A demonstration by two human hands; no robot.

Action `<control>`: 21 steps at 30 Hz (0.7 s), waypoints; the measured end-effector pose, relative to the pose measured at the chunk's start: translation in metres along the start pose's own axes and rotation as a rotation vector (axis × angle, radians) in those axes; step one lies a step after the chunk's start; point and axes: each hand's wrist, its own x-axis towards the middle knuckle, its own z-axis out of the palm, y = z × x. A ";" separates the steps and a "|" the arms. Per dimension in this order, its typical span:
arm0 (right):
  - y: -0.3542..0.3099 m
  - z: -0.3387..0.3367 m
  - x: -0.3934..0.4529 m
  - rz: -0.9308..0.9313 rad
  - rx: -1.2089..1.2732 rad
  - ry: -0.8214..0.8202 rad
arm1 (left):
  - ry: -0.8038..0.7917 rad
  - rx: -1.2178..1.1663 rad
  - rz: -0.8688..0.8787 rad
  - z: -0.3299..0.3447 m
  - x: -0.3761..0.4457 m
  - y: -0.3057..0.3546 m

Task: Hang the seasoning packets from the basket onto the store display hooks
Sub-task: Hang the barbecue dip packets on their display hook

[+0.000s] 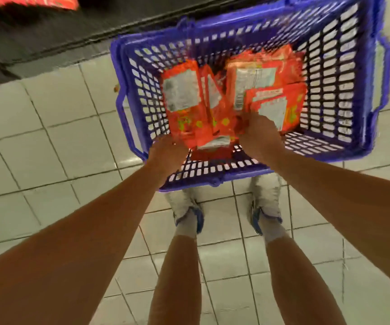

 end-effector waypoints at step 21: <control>0.019 -0.034 0.022 -0.729 -0.065 0.060 | 0.373 0.271 0.578 0.031 0.034 -0.008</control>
